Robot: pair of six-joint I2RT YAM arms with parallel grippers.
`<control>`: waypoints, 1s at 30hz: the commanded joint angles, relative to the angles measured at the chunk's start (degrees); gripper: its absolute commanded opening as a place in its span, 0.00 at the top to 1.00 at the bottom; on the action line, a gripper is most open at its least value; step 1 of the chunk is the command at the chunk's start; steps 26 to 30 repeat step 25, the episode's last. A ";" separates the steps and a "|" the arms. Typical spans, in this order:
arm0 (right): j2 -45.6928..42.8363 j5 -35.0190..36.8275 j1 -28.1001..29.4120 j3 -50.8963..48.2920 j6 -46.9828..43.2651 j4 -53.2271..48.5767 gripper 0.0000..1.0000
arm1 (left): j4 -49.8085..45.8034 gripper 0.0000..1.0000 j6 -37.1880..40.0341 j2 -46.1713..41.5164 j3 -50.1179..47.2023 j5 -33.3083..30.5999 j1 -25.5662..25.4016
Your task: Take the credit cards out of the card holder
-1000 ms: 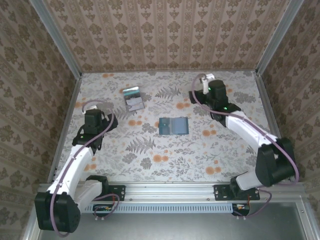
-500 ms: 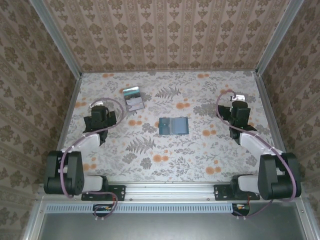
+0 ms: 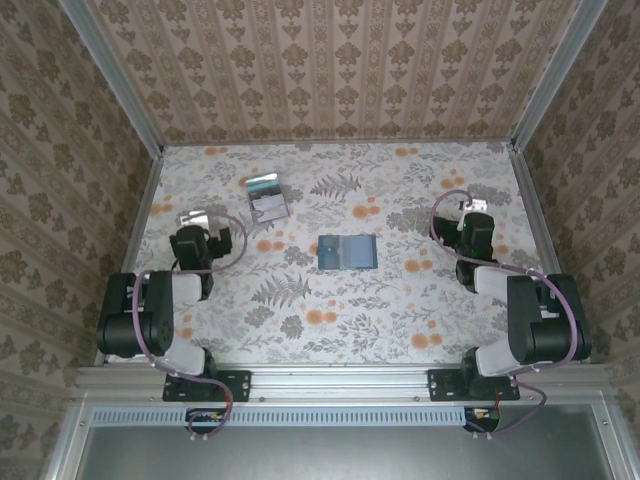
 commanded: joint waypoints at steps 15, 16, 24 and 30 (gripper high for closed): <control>3.70 -5.44 2.17 -3.52 -4.77 14.07 0.00 | 6.55 0.00 3.14 0.32 0.01 3.35 -1.08; 3.75 -5.42 2.16 -3.56 -4.78 14.10 0.00 | 6.55 0.00 3.14 0.30 0.00 3.32 -1.09; 3.61 -5.38 2.22 -3.67 -4.71 14.26 0.00 | 6.37 0.00 3.14 0.29 0.09 3.84 -0.88; 3.58 -5.38 2.22 -3.69 -4.65 14.25 0.00 | 6.37 0.00 3.15 0.30 0.09 3.76 -0.91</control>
